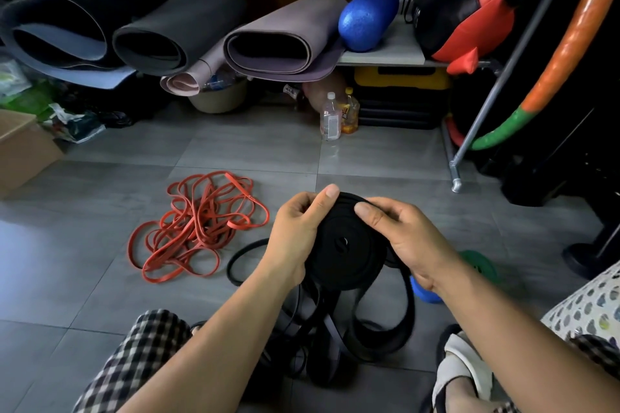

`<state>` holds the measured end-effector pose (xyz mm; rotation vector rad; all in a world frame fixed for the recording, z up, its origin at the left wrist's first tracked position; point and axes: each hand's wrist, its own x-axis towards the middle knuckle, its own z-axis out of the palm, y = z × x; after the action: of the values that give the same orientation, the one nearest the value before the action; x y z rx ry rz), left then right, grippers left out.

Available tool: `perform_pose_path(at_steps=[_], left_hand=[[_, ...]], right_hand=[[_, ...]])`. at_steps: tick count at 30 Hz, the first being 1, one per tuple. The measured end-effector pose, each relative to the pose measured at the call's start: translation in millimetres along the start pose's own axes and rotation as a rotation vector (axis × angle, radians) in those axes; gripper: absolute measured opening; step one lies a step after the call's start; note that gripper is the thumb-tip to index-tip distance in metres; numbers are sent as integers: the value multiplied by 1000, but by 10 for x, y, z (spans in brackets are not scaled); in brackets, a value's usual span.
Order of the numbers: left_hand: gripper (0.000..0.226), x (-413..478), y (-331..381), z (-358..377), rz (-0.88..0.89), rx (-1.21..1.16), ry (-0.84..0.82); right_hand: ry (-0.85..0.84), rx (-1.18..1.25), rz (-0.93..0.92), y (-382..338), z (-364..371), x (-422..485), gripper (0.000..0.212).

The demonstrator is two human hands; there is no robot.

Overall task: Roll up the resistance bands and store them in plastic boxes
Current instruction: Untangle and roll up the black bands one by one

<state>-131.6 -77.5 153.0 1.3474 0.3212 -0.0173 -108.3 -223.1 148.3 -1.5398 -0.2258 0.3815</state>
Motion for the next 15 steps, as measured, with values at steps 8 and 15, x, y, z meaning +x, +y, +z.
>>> perform_pose_path(at_steps=[8,15], left_hand=[[25,53,26,-29,19,-152,42],[23,114,-51,48,-71,-426,313]], right_hand=[[29,107,-30,32,36,21,30],[268,41,-58,262,320,-30,30]])
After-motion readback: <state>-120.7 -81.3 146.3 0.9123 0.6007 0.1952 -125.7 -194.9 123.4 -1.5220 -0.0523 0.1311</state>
